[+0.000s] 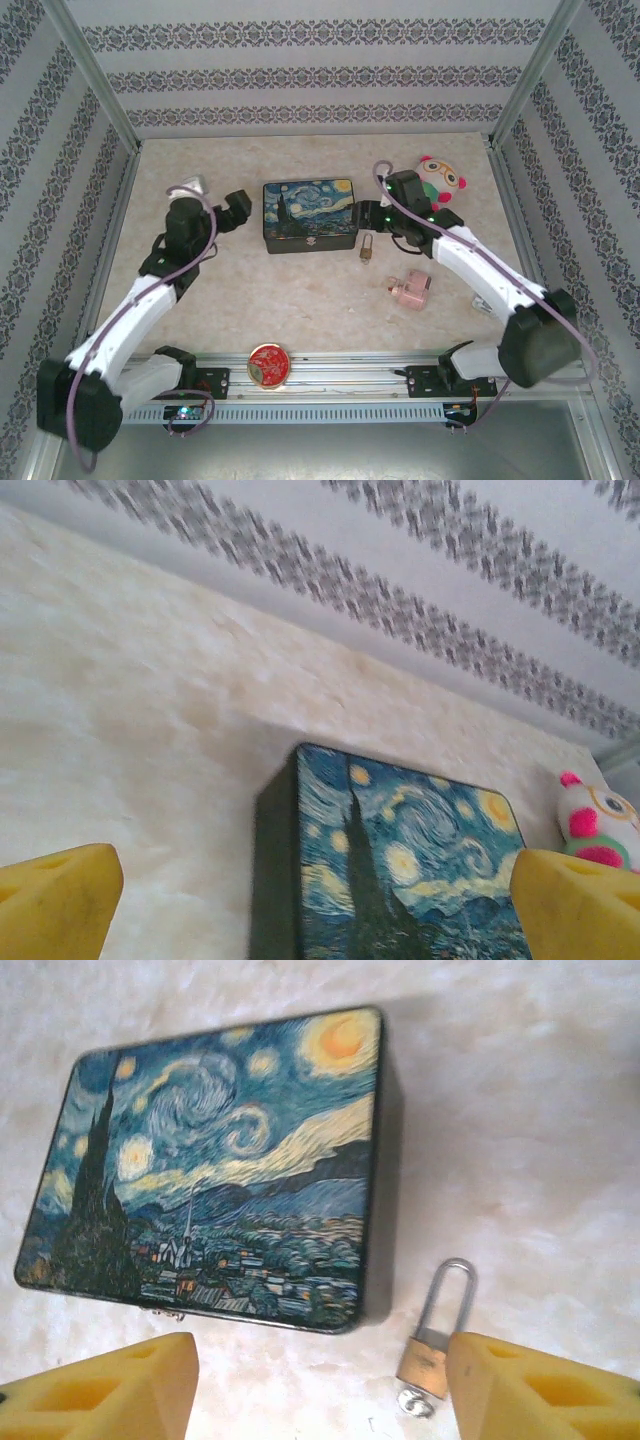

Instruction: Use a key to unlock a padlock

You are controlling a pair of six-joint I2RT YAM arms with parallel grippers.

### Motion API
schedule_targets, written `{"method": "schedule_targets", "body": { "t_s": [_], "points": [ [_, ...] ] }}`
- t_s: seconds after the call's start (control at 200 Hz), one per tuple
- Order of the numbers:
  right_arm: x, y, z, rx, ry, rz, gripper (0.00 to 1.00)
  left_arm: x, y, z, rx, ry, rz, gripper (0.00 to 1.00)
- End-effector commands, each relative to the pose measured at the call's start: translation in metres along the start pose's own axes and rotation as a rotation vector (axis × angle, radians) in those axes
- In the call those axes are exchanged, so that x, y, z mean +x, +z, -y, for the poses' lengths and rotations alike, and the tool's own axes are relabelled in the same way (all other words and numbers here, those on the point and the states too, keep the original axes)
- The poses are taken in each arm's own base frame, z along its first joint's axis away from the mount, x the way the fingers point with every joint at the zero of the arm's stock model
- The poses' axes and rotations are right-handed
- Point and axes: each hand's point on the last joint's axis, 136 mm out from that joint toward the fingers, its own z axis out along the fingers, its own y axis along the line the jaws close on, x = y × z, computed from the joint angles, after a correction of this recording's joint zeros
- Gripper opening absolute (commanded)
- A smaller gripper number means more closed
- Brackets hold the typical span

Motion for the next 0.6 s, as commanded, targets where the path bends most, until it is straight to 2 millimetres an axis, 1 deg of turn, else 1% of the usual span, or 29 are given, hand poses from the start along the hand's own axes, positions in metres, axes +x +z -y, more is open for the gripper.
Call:
{"method": "schedule_targets", "body": {
  "t_s": [0.0,0.08,0.095,0.115,0.13,0.215,0.345,0.45,0.595],
  "points": [
    [-0.003,-0.026,0.029,0.094,0.006,0.084,0.73,-0.003,-0.032,-0.053,-0.237,0.132,0.072,0.99],
    [-0.005,-0.046,0.045,0.135,0.016,0.150,0.84,-0.013,-0.053,-0.070,-0.312,0.167,0.158,0.99],
    [-0.005,-0.049,0.047,0.140,0.018,0.161,0.88,-0.014,-0.057,-0.073,-0.326,0.171,0.173,0.99],
    [-0.004,-0.053,0.050,0.147,0.018,0.174,0.97,-0.016,-0.062,-0.076,-0.341,0.175,0.192,0.99],
    [-0.004,-0.055,0.052,0.149,0.019,0.186,0.98,-0.016,-0.064,-0.079,-0.352,0.182,0.201,0.99],
    [-0.002,-0.067,0.058,0.160,0.004,0.225,0.98,-0.018,-0.074,-0.089,-0.388,0.213,0.254,0.99],
    [-0.001,-0.082,0.070,0.214,-0.010,0.303,0.98,-0.017,-0.080,-0.104,-0.461,0.253,0.305,0.99],
    [-0.001,-0.091,0.085,0.271,0.005,0.368,0.98,-0.015,-0.077,-0.111,-0.495,0.296,0.347,0.99],
    [0.000,-0.094,0.103,0.316,0.054,0.405,0.98,-0.011,-0.070,-0.112,-0.476,0.342,0.416,0.99]
  ]
}}
